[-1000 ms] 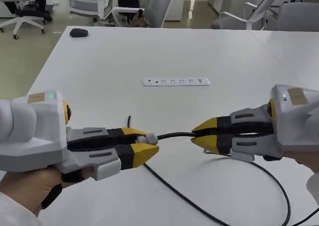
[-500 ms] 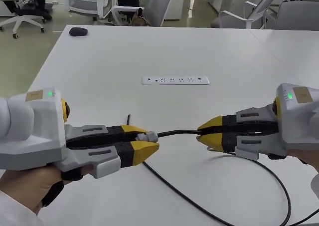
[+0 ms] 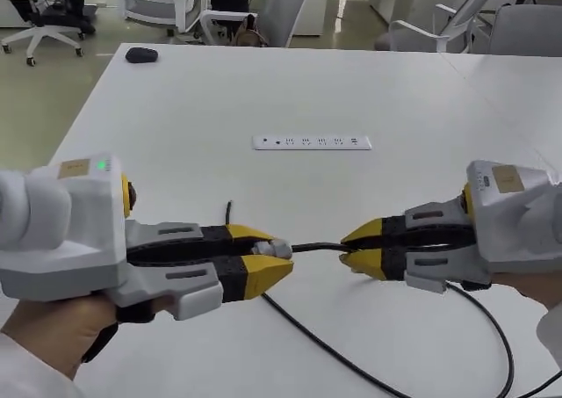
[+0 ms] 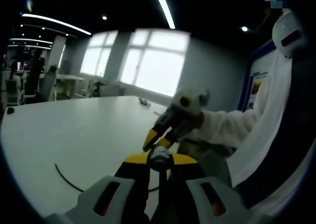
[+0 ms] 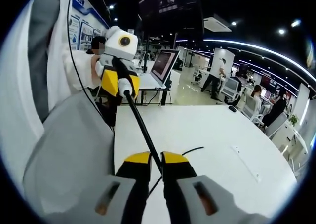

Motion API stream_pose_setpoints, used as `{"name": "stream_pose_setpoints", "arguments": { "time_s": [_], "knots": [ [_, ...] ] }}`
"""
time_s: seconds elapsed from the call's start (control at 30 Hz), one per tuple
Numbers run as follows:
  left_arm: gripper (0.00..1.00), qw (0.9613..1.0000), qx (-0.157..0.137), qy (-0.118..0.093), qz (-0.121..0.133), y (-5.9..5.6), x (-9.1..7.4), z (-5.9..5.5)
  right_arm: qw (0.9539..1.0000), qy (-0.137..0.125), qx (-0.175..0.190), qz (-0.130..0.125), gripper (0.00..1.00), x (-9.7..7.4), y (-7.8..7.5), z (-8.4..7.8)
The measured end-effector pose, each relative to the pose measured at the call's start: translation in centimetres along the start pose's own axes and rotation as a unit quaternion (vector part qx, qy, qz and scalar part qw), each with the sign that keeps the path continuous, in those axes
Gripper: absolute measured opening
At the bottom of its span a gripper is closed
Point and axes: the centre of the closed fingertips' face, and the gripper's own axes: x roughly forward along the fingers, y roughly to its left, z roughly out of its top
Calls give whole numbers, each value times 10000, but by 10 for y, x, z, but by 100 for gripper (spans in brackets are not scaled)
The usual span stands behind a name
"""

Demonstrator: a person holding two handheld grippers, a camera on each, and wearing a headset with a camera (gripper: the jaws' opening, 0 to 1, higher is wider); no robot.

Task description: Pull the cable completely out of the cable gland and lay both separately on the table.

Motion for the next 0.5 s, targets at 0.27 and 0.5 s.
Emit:
{"name": "stream_pose_setpoints", "arguments": {
  "time_s": [0.27, 0.5],
  "knots": [
    [16, 9999, -100, 14, -28, 0, 1, -2, 9994, -173, 90, 270, 10, 12, 10, 9],
    [16, 9999, -102, -25, -33, 0, 2, -1, 9977, -475, -78, 487, 16, 19, 22, 33]
  ]
}}
